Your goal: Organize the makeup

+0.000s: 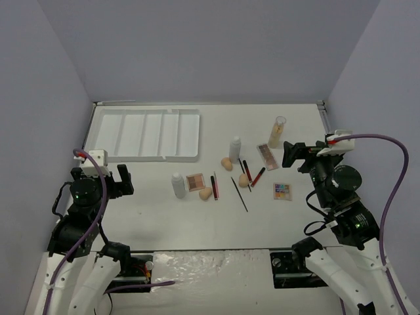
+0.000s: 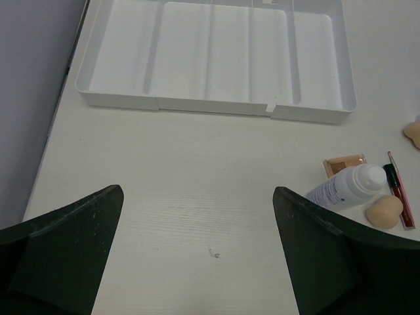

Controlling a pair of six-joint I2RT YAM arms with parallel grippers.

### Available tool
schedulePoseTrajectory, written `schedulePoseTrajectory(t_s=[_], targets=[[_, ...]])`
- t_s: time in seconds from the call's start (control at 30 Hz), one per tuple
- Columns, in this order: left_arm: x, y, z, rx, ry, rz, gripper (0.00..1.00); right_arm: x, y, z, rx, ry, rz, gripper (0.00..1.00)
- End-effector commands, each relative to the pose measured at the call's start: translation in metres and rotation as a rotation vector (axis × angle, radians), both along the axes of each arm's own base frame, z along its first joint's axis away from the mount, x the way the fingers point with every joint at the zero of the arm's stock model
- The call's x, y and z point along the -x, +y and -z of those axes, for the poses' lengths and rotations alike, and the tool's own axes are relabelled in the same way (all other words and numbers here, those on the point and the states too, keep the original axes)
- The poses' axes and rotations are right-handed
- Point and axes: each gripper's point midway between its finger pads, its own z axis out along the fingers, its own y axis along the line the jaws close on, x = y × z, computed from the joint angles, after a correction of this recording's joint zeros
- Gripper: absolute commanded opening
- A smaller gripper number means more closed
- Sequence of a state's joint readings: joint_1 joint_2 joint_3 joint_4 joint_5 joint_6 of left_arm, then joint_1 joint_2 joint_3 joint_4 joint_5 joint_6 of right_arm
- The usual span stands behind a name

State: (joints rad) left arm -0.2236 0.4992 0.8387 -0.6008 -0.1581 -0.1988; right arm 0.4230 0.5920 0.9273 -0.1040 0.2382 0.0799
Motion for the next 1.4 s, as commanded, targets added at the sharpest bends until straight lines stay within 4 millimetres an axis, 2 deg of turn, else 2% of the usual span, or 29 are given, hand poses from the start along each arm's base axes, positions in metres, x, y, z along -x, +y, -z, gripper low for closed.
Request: schedulePoseTrajectory(t_s=[0.0, 0.17, 0.33, 0.5, 0.7, 0.9, 1.0, 1.1, 1.37], targets=[[-0.011, -0.011, -0.013, -0.003, -0.053, 0.063, 0.97, -0.004, 0.002, -0.033, -0.044, -0.072, 0.006, 1.0], [-0.02, -0.022, -0.008, -0.006, -0.051, 0.123, 0.97, -0.006, -0.001, -0.036, -0.072, -0.07, 0.031, 1.0], [-0.034, -0.037, -0.008, -0.005, -0.056, 0.192, 0.97, -0.012, 0.008, -0.028, -0.066, -0.042, 0.001, 1.0], [-0.052, -0.067, -0.003, 0.019, -0.077, 0.344, 0.97, -0.02, 0.027, -0.019, -0.044, -0.004, -0.082, 1.0], [-0.068, -0.098, 0.0, 0.042, -0.073, 0.452, 0.97, -0.029, 0.035, -0.015, -0.02, 0.02, -0.106, 1.0], [-0.071, -0.13, 0.008, 0.044, -0.065, 0.573, 0.97, -0.038, 0.04, -0.009, 0.005, 0.045, -0.114, 1.0], [-0.071, -0.141, 0.02, 0.024, -0.03, 0.622, 0.97, -0.044, 0.043, -0.005, 0.019, 0.06, -0.116, 1.0], [-0.07, -0.15, 0.023, 0.038, -0.023, 0.661, 0.97, -0.049, 0.045, -0.005, 0.032, 0.068, -0.12, 1.0], [-0.071, -0.176, 0.035, 0.099, -0.03, 0.657, 0.96, -0.062, 0.049, 0.003, 0.059, 0.094, -0.114, 1.0]])
